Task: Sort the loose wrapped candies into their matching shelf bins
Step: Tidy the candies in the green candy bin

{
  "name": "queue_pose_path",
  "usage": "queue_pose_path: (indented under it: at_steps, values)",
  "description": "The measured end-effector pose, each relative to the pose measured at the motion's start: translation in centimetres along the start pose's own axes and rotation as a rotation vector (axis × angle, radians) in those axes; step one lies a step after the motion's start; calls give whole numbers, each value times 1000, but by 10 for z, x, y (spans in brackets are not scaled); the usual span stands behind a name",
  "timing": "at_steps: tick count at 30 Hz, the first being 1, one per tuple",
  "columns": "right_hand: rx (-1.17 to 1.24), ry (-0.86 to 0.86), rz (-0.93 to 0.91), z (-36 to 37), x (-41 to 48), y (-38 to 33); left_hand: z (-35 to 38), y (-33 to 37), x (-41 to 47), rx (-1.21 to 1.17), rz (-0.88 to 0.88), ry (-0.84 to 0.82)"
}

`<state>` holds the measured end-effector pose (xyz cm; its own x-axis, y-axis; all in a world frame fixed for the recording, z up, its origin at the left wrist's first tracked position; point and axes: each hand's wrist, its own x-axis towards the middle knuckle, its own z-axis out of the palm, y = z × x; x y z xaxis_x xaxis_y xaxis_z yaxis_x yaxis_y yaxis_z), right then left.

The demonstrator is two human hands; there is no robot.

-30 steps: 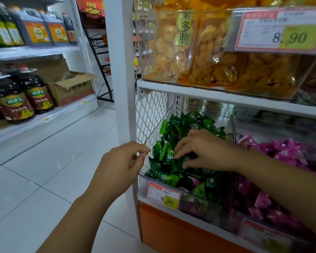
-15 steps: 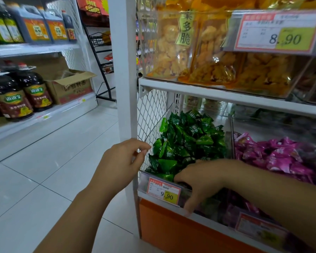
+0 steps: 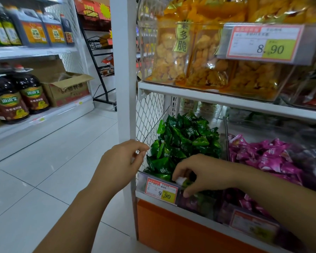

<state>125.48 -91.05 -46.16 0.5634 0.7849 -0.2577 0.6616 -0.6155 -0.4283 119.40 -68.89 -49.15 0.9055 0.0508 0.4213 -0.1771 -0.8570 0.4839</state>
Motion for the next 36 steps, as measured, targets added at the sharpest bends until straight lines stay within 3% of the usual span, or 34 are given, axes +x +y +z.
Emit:
queue_pose_path:
  at_steps: [5, 9, 12, 19, 23, 25, 29, 31, 33, 36]
  values:
    - [99, 149, -24, -10, -14, -6, 0, 7, -1, 90, 6, 50]
    - [155, 405, -12, -15, -41, -6, 5, 27, 4, 112, 113, 118]
    - [172, 586, 32, -12, -75, -4, 21, 55, 9, 60, 181, 76]
    - [-11, 891, 279, 14, -175, 33, 74, 131, 11, -34, 352, -121]
    - [-133, 1029, 505, 21, -230, 71, 92, 147, 14, 14, 389, -154]
    - [-147, 973, 622, 20, -249, 87, 94, 146, 16, 14, 380, -157]
    - [-88, 502, 760, 22, -259, 110, 93, 141, 19, -27, 381, -184]
    - [-92, 371, 801, 21, -257, 117, 91, 138, 19, -79, 370, -191]
    - [-55, 360, 826, 15, -254, 118, 87, 132, 19, -141, 360, -185]
    - [-83, 541, 766, 4, -248, 104, 81, 121, 16, -177, 341, -206]
